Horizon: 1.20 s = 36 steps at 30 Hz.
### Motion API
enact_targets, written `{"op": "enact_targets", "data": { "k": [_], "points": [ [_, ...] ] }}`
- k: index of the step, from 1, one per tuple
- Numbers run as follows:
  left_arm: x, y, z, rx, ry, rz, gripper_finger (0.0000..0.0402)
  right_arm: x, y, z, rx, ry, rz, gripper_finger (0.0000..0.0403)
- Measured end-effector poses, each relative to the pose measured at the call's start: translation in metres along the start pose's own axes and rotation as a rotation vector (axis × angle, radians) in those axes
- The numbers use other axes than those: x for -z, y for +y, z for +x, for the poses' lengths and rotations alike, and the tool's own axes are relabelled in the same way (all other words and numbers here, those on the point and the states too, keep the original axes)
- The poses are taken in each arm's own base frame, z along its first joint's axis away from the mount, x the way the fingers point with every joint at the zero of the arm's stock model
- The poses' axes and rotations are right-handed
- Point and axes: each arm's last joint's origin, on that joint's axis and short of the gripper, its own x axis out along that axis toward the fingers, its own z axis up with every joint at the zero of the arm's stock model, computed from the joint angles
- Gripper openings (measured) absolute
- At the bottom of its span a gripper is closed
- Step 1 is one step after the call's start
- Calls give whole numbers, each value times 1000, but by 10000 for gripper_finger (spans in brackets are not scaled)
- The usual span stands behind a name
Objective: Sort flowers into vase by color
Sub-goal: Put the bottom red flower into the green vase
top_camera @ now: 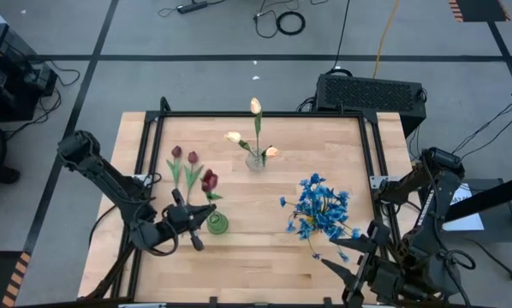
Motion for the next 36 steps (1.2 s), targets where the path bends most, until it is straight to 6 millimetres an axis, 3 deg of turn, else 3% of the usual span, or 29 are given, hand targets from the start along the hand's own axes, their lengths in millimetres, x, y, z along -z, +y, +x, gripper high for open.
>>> {"op": "enact_targets", "data": {
  "k": [9, 16, 36],
  "points": [
    [18, 7, -2, -7, 19, -40, 13, 0, 0, 0, 0, 0, 1, 210],
    [24, 4, -1, 137, 69, 61, 13, 0, 0, 0, 1, 0, 1, 210],
    [40, 10, 6, 188, 181, 208, 13, 2, 0, 4, 11, 6, -4, 210]
  ]
}}
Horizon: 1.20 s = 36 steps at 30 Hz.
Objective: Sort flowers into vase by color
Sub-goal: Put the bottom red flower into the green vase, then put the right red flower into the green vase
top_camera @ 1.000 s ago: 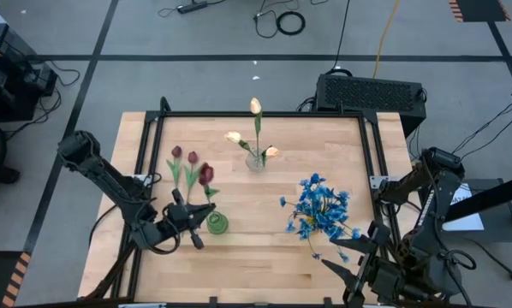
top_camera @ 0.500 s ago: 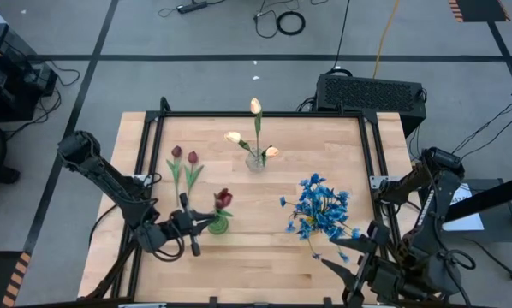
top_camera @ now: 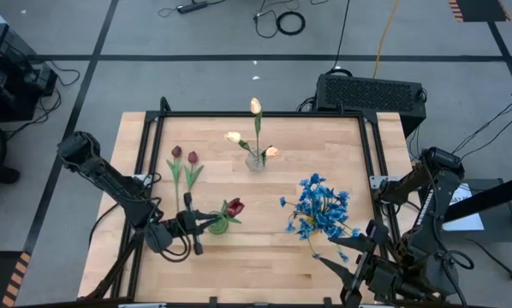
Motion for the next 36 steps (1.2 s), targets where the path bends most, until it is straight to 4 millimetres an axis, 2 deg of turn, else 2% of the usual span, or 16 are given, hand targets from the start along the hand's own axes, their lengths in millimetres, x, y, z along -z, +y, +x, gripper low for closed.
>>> {"op": "enact_targets", "data": {
  "k": [6, 17, 26, 36],
  "points": [
    [6, 2, 1, -19, 37, 1, 16, 0, 0, 0, 0, 0, -1, 210],
    [13, 7, 4, -58, 84, -49, 67, 0, 0, 0, 0, 0, -1, 210],
    [13, 7, 3, -49, 86, -49, 89, 0, 0, 0, 0, 1, -2, 210],
    [-9, 3, -11, -6, 28, -61, 89, 0, 0, 0, 3, 2, -2, 210]
  ]
}}
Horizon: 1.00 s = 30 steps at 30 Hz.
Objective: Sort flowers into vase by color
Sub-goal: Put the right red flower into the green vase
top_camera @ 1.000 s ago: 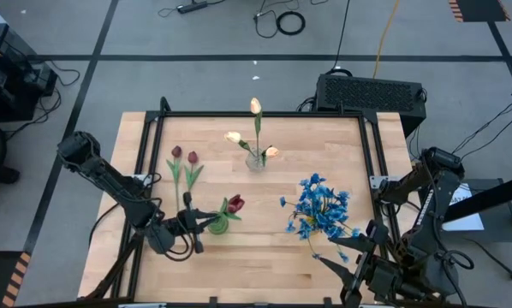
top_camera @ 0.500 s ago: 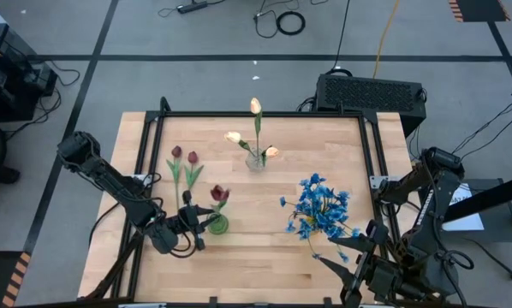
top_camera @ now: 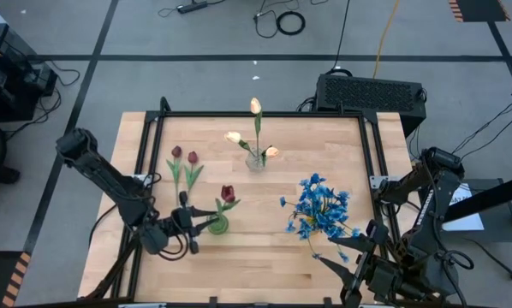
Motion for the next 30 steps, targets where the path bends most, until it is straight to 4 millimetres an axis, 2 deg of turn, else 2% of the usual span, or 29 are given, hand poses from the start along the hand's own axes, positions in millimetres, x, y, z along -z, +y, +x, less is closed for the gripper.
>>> {"op": "enact_targets", "data": {
  "k": [9, 15, 21, 26, 30],
  "points": [
    [-13, 11, -18, -75, -61, -23, 89, 0, 0, 0, 0, 0, 0, 210],
    [-28, 28, -29, -169, -127, -116, 89, 0, 0, 0, 0, 0, -8, 210],
    [-44, 55, -32, -276, -167, -189, 89, 2, -2, 0, 78, 63, -44, 210],
    [-53, 82, -34, -320, -165, -182, 89, 6, 0, 0, 92, 79, -96, 210],
    [-53, 106, -38, -396, -141, -157, 89, 11, 3, 0, 90, 82, -161, 210]
  ]
}}
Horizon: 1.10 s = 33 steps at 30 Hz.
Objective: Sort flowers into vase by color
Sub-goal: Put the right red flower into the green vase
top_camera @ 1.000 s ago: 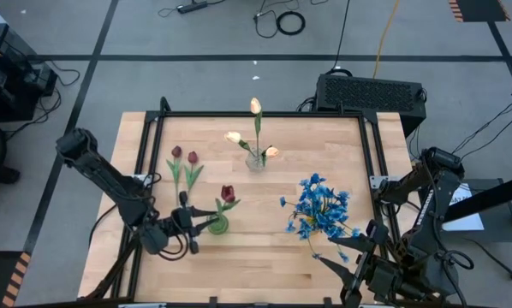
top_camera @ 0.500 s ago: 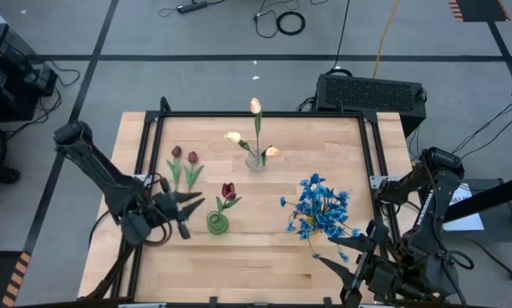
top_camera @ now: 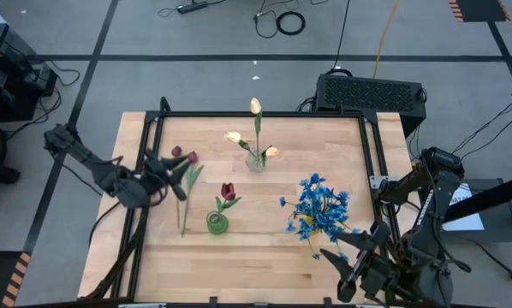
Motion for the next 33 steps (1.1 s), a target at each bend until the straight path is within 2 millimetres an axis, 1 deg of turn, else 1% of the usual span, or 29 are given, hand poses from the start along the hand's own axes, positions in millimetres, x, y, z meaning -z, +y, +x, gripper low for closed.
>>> {"op": "enact_targets", "data": {
  "k": [2, 4, 6, 8, 11, 15, 24, 30, 33],
  "points": [
    [3, 13, 5, -48, 29, -28, 88, 1, 1, 1, 2, 1, -5, 210],
    [11, 23, 11, -43, 105, -98, 88, 1, 1, 4, 12, 6, 7, 210],
    [21, 29, 16, -50, 203, -203, 88, 2, 1, 7, 19, 10, 19, 210],
    [31, 30, 20, -57, 288, -260, 88, 2, 0, 10, 26, 14, 26, 210],
    [50, 28, 23, -85, 360, -307, 88, 2, 0, 12, 31, 17, 32, 210],
    [66, 24, 26, -135, 465, -402, 88, 2, 0, 12, 31, 17, 38, 210],
    [95, 7, 33, -203, 704, -432, 88, 2, 0, 12, 31, 17, 38, 210],
    [113, 4, 35, -328, 799, -423, 88, 2, 0, 12, 32, 17, 51, 210],
    [118, 2, 36, -350, 821, -418, 88, 2, 0, 12, 32, 17, 53, 210]
  ]
}}
